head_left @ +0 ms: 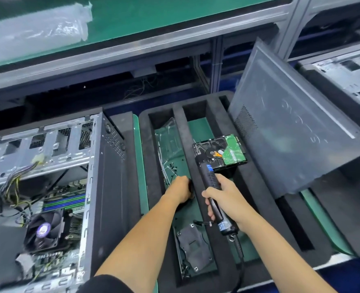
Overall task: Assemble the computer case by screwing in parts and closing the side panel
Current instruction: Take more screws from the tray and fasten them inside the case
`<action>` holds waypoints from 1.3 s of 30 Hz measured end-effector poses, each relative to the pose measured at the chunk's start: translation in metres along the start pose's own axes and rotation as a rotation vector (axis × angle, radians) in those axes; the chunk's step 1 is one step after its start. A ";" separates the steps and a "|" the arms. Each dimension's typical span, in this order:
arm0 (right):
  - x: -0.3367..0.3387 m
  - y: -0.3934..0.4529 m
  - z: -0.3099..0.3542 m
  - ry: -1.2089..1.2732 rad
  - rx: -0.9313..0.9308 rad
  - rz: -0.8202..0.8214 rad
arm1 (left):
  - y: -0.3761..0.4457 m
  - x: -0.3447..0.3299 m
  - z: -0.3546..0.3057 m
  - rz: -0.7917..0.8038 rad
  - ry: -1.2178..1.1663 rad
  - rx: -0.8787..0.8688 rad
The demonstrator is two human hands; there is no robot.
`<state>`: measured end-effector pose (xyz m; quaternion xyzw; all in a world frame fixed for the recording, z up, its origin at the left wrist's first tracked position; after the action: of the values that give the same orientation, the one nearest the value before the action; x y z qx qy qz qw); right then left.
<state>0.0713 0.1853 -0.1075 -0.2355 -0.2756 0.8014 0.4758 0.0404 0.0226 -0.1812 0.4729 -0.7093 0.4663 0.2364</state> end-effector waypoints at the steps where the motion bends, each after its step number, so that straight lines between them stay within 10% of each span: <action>1: -0.002 0.000 0.000 -0.001 -0.002 0.004 | 0.000 0.000 0.001 -0.009 -0.005 0.008; 23: -0.006 -0.001 -0.010 -0.060 -0.033 0.008 | 0.017 0.034 0.001 0.094 0.134 0.015; 29: -0.001 -0.001 -0.009 -0.041 -0.027 0.025 | 0.009 0.032 0.001 0.272 0.586 0.024; 39: 0.003 -0.005 -0.015 -0.032 -0.042 -0.007 | 0.001 0.011 0.007 0.253 0.398 -0.055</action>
<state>0.0829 0.1934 -0.1160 -0.2316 -0.3007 0.7973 0.4693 0.0353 0.0117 -0.1761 0.2722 -0.7147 0.5569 0.3240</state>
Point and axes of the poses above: each hand's wrist, its own y-axis towards the middle knuckle, its own x-axis out of the back of the hand, z = x × y, the point moved 2 cm from there along y, towards the middle knuckle, and after that the axes turned 11 degrees about -x, right-handed, at the moved point
